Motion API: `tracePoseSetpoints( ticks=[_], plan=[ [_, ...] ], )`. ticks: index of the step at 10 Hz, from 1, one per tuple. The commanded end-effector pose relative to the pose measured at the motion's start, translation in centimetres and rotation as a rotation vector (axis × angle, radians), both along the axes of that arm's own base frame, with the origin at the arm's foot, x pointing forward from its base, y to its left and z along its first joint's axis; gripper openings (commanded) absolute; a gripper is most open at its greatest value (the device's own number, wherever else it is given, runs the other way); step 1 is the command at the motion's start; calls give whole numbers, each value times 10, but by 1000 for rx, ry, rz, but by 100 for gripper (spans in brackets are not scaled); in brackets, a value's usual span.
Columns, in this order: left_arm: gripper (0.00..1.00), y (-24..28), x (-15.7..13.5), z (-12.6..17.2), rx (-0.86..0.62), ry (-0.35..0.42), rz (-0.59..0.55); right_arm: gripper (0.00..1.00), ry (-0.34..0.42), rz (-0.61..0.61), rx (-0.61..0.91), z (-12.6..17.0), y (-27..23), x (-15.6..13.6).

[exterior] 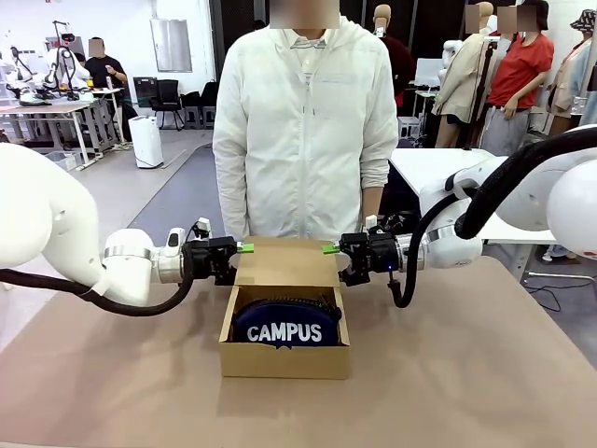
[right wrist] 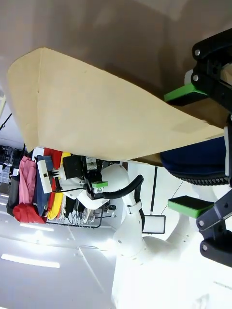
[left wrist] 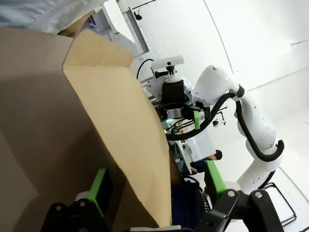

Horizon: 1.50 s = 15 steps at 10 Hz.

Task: Pack the items into the box.
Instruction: Close the Mailer Box.

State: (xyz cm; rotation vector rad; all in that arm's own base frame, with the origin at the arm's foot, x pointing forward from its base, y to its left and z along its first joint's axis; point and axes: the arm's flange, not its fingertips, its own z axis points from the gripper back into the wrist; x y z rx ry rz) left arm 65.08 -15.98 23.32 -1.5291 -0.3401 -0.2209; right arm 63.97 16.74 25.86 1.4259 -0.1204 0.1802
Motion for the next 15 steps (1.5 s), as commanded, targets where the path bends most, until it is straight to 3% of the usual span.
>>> tracePoseSetpoints(
  ticks=[1, 2, 3, 6, 9, 12, 15],
  plan=[
    [84, 0, 2, 1, 30, -12, -22, 89, -48, -12, 9, -1, 2, -8],
    [64, 2, 1, 1, 21, -18, -27, 69, -5, -47, -3, -2, 4, -4],
    [64, 3, -1, 3, 7, -27, -27, 69, 16, -56, 83, -2, 5, -1],
    [64, 5, -4, 6, -13, -49, -32, 69, 40, -123, 74, -3, 3, 1],
    [64, 9, -16, 22, -30, -139, -37, 69, 25, -104, 52, -6, 4, -3],
    [64, 10, -35, 45, -31, -263, -51, 69, -69, -62, 89, 15, -5, -22],
    [64, 8, -50, 60, -26, -338, -60, 69, -239, -89, 32, 48, -10, -50]
  ],
)
